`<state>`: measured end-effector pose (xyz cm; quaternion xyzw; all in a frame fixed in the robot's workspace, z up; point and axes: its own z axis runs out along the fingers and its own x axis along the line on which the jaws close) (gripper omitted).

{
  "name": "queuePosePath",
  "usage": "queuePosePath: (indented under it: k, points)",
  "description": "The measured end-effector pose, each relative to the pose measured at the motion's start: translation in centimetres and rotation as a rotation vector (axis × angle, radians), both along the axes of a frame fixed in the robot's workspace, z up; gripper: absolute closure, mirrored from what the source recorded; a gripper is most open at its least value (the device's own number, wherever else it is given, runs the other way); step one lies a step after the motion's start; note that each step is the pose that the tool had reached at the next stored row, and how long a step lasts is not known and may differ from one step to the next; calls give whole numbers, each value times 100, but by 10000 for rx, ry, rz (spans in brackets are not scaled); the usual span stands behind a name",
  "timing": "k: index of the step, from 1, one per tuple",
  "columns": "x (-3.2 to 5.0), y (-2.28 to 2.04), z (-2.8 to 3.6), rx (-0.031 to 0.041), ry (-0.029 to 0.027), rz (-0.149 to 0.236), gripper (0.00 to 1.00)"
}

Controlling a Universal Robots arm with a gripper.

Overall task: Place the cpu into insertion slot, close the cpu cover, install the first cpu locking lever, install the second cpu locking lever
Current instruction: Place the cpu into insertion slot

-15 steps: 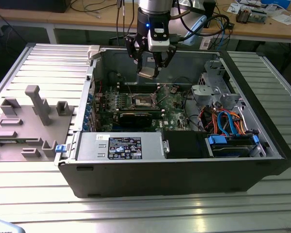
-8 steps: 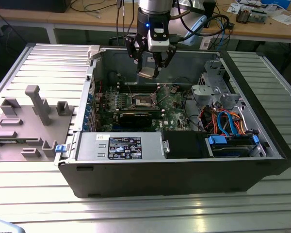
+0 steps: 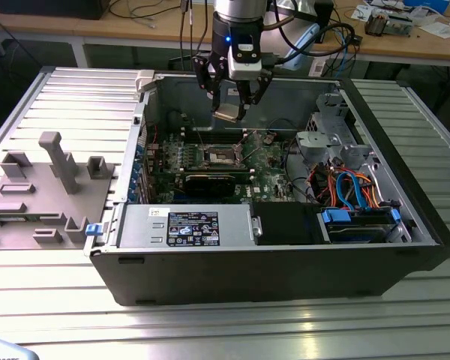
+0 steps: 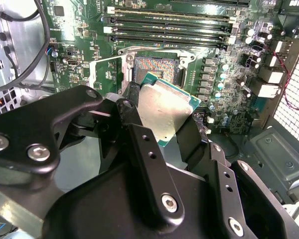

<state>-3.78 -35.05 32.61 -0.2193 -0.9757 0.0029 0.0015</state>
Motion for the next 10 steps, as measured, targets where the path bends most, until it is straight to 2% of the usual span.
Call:
queuePosePath:
  k: [10]
  points:
    - [0,0,-9,-1,0,-79,45]
